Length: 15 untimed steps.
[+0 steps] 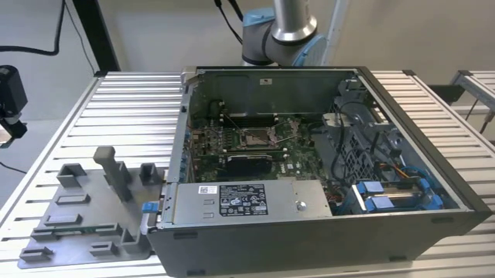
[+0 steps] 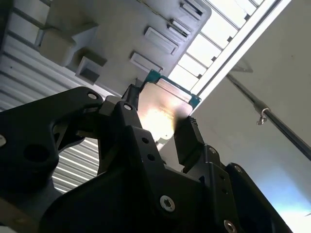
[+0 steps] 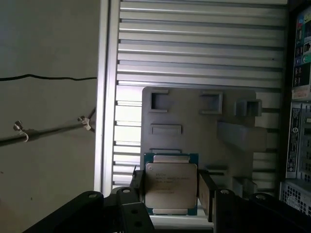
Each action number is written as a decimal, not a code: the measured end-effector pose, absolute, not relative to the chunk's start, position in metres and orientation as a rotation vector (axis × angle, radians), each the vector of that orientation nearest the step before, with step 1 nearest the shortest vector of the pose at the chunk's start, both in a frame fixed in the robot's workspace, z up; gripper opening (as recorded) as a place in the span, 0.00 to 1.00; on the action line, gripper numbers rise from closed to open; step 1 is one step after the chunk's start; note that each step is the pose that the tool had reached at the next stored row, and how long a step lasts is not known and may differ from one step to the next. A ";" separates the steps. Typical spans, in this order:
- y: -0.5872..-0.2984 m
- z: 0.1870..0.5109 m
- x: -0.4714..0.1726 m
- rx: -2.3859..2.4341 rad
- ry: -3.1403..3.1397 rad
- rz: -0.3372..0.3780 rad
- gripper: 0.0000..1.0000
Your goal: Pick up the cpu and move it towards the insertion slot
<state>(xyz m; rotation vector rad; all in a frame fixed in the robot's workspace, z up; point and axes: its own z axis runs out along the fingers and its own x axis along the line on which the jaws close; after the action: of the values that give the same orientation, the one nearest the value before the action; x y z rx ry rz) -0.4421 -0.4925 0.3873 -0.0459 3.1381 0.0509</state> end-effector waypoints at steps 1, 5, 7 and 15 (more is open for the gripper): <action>-0.493 0.387 -0.442 -0.046 3.138 0.051 0.00; -0.493 0.387 -0.442 -0.046 3.138 0.051 0.00; -0.493 0.387 -0.442 -0.046 3.138 0.051 0.00; -0.492 0.387 -0.431 -0.046 3.138 0.051 0.00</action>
<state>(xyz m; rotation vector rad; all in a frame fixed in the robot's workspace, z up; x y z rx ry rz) -0.4309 -0.4925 0.3875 -0.0459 3.1381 0.0509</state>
